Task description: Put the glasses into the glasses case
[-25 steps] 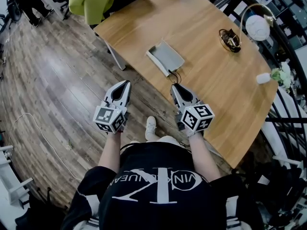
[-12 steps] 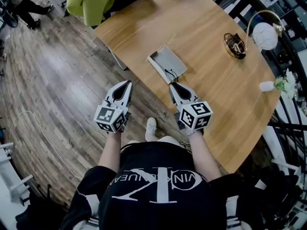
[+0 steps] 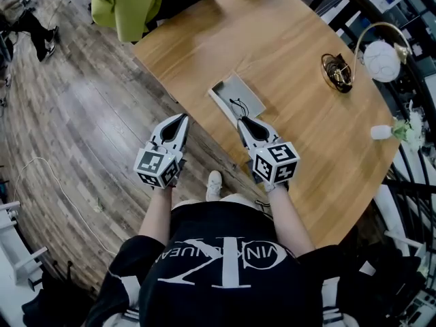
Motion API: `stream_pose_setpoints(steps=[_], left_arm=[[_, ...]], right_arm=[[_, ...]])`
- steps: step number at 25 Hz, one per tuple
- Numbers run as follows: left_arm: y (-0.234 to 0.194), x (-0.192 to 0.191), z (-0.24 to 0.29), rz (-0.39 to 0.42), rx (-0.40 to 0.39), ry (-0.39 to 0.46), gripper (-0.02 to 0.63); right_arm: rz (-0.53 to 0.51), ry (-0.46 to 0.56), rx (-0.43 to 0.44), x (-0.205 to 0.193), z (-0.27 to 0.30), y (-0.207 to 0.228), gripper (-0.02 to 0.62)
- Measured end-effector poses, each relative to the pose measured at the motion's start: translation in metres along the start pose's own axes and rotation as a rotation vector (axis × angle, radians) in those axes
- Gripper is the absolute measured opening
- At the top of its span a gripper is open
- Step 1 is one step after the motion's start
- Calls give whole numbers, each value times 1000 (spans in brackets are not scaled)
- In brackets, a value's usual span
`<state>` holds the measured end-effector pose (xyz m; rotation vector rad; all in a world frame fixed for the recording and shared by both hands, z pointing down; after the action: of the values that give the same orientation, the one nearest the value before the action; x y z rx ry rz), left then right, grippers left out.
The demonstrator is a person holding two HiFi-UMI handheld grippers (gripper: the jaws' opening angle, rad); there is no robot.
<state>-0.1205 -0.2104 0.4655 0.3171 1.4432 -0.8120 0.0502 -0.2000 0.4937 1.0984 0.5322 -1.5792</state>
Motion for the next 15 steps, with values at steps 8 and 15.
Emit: stream_pose_setpoints(steps=[8, 15], left_arm=[[-2, 0, 8, 13, -16, -17, 18], [-10, 5, 21, 11, -37, -13, 18]], right_arm=[[-130, -54, -22, 13, 19, 0, 57], [-215, -125, -53, 20, 44, 2, 57]])
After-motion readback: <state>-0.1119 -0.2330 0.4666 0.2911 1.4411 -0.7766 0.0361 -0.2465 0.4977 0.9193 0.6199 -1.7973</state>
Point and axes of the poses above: the fingertips, and each gripper's own axes: z forward along the fingers, y to its right, x out of its top, the point moved 1 cm from there along -z, backward along the fingers, and after that the axes turned 14 degrees about -x, right-handed, at the moved point
